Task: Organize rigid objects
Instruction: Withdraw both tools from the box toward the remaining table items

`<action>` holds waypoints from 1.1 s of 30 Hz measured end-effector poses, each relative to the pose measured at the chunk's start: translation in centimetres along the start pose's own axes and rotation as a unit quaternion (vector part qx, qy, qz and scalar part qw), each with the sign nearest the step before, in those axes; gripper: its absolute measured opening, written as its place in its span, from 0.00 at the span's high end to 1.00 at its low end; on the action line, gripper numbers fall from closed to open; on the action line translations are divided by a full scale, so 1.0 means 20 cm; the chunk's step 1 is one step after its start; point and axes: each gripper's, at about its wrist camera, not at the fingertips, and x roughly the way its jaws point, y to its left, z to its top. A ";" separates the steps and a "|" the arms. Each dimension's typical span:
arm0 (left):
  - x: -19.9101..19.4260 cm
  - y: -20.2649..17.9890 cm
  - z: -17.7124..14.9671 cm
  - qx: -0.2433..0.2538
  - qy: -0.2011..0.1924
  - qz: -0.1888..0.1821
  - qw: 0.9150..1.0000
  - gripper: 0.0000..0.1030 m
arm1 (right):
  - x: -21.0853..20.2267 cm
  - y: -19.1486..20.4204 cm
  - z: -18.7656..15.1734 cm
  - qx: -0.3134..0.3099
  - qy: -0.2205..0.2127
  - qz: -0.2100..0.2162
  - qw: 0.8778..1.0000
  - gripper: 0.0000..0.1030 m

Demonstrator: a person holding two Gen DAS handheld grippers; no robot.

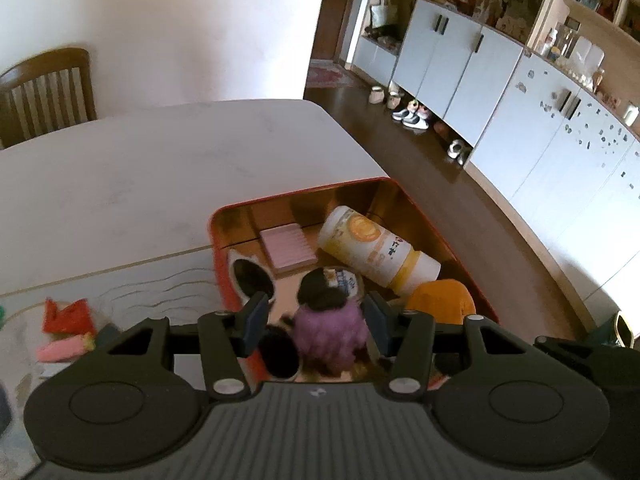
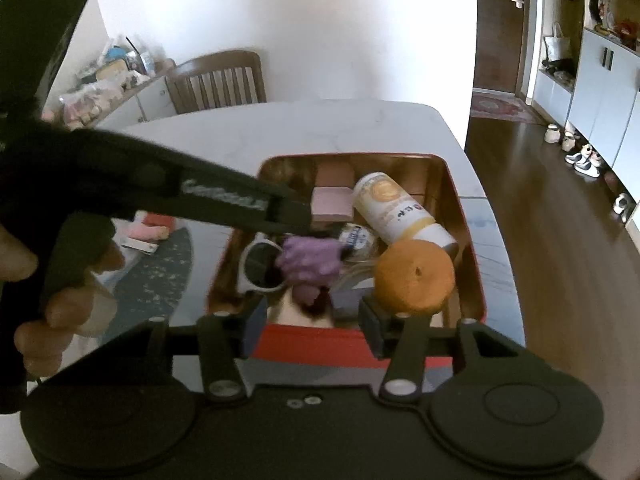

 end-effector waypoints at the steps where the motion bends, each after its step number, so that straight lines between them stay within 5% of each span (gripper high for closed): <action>1: -0.03 0.01 -0.01 0.002 0.000 0.000 1.000 0.49 | -0.02 0.01 0.00 0.002 -0.004 0.001 1.000 0.49; 16: -0.42 0.27 -0.12 0.009 -0.040 0.014 0.999 0.43 | -0.13 0.21 0.04 0.022 -0.046 -0.001 0.999 0.39; 29: -0.56 0.74 -0.22 -0.009 -0.054 0.029 0.998 0.38 | -0.03 0.57 0.09 0.017 -0.047 0.001 0.999 0.23; 33: -0.58 0.88 -0.25 -0.019 -0.058 0.036 0.997 0.27 | 0.02 0.67 0.10 0.011 -0.042 0.003 0.999 0.15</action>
